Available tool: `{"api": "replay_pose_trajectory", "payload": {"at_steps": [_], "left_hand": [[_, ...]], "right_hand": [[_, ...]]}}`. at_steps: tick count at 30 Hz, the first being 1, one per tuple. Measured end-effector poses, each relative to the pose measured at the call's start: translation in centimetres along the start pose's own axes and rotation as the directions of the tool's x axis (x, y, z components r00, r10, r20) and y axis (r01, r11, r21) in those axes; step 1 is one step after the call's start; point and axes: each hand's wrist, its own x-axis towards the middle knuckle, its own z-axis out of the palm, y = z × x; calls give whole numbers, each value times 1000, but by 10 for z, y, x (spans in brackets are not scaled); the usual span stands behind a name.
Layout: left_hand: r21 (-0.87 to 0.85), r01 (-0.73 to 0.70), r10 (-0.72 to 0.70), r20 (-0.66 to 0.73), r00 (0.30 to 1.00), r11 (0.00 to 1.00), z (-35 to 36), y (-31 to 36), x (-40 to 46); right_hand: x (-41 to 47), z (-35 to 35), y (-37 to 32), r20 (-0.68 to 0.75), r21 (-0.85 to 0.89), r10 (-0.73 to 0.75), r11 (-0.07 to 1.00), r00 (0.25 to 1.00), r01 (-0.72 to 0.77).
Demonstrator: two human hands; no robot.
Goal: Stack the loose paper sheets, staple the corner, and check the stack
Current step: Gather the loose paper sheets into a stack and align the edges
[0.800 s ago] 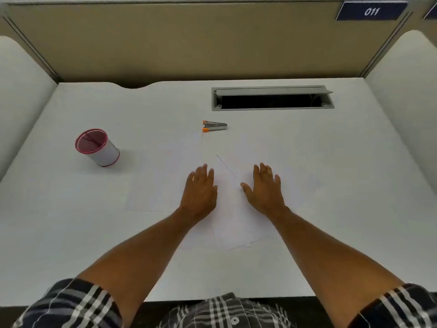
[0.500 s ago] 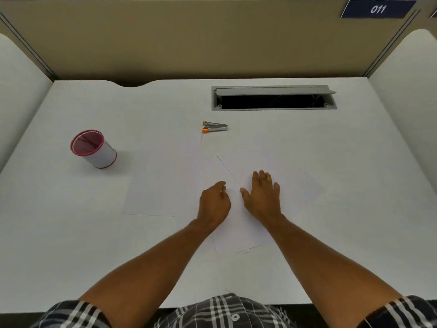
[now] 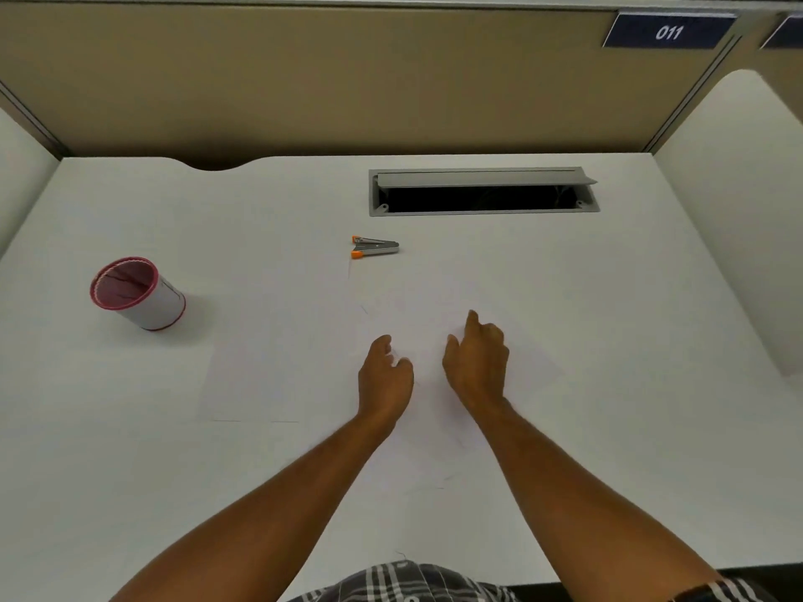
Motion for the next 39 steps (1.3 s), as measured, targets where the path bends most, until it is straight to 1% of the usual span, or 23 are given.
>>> {"api": "replay_pose_trajectory", "payload": {"at_steps": [2,3,5,6,7,8,9,10,11,12,16,20,23,25,28,30,32,34,35,37,39], "left_hand": [[46,-37,38,-4,999,998,-2,-6,1],[78,-68,67,10,998,995,-3,-9,1],[204,-165,151,86,985,965,-5,-14,1],[307,-230,192,148,970,923,-4,-17,3],[434,-297,218,223,950,850,-4,-21,4],[563,-351,219,290,932,748,-3,-24,5],[667,-387,207,335,919,636,-1,-27,5],[733,-408,194,363,911,544,0,-30,5],[766,-418,186,376,908,488,0,-32,3],[779,-424,186,383,905,462,1,-34,3],[792,-439,206,388,898,424,1,-36,1],[807,-424,212,367,906,411,0,-37,1],[814,-376,202,318,926,444,-4,-41,0],[785,-372,204,311,928,496,-10,-43,0],[635,-382,260,280,924,671,-23,-43,1],[522,-382,330,194,924,763,-33,-43,0],[433,-340,359,41,932,835,-42,-44,-2],[344,-262,314,-103,944,902,-48,-42,-2],[303,-220,272,-142,952,927,-51,-40,-2],[250,-144,188,-164,968,957,-53,-36,-2],[210,-75,109,-156,982,975,-52,-33,-3]], "right_hand": [[21,-13,17,-18,-8,101,995,995,-101],[30,-18,26,7,-23,148,989,989,-148],[43,-25,39,96,-73,231,972,968,-225],[48,-27,43,134,-106,255,964,958,-242],[51,-29,46,145,-137,260,961,955,-241],[53,-29,47,140,-161,251,960,958,-228],[54,-30,46,132,-176,241,960,962,-217],[55,-30,45,130,-186,238,960,963,-212],[55,-29,44,134,-191,241,958,961,-213],[55,-30,43,138,-193,247,957,959,-219],[55,-33,39,159,-188,270,952,950,-240],[56,-33,34,211,-106,293,955,933,-276],[56,-34,33,255,-68,319,947,913,-313],[60,-38,38,285,24,317,941,905,-337],[67,-50,47,287,160,239,943,928,-292],[70,-63,52,266,283,199,919,943,-273],[69,-80,54,261,426,181,860,948,-281],[64,-95,55,258,542,180,787,949,-296],[60,-101,55,267,584,189,748,945,-315],[49,-106,50,294,644,198,681,935,-347],[35,-101,42,308,652,203,667,930,-361]]}}
